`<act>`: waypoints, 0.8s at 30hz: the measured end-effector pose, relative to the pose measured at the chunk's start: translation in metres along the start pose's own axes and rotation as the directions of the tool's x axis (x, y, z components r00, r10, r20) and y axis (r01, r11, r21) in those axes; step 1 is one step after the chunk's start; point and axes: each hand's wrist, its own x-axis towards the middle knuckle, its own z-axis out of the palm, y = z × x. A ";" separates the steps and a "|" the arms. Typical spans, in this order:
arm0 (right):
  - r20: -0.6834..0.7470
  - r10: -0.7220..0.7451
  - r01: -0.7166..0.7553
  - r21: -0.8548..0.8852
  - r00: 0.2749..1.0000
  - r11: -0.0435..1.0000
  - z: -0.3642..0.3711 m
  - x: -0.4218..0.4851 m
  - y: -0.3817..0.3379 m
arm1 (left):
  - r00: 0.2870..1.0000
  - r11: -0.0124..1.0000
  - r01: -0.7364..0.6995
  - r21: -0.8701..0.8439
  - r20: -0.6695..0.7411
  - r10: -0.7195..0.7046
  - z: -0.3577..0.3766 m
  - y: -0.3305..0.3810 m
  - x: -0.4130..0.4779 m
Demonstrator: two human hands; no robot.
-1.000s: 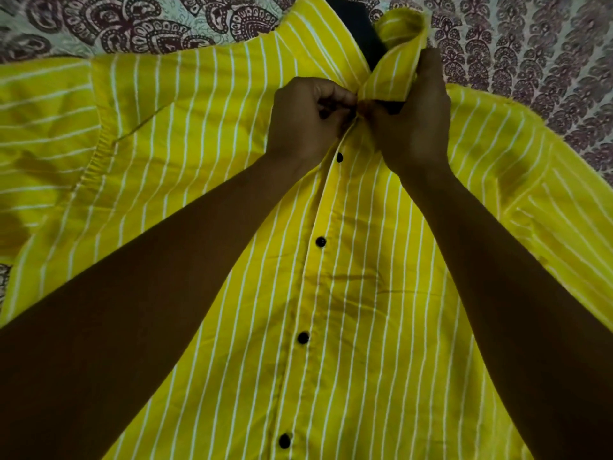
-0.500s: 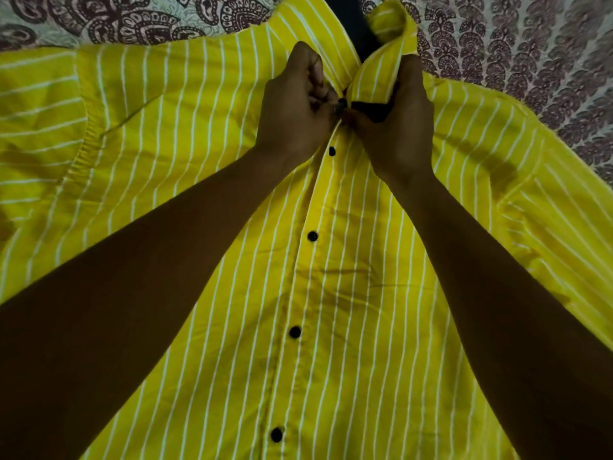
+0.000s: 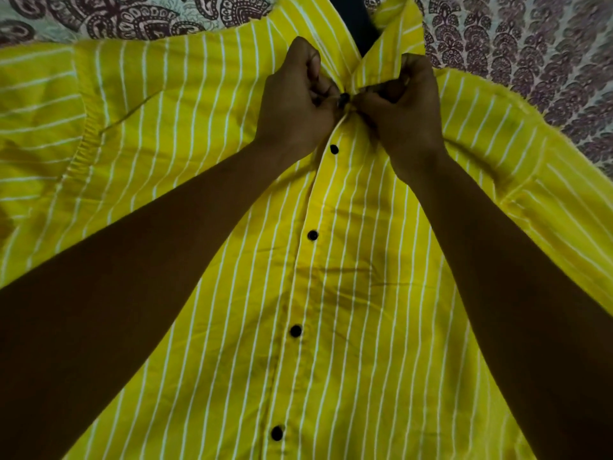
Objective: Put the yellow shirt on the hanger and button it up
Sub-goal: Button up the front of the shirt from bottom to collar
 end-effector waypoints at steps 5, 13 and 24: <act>0.073 0.113 -0.120 0.101 0.991 0.988 -0.004 0.006 -0.002 | 1.000 1.000 0.002 0.010 0.002 -0.002 0.000 -0.002 0.001; 0.077 -0.017 0.016 0.022 0.997 1.000 -0.002 -0.002 -0.001 | 0.998 0.999 0.050 0.007 0.027 -0.050 -0.001 0.000 0.004; 0.066 0.101 -0.112 0.180 0.993 0.977 0.003 0.004 -0.004 | 0.996 0.997 0.081 0.002 0.043 -0.081 -0.002 0.002 0.005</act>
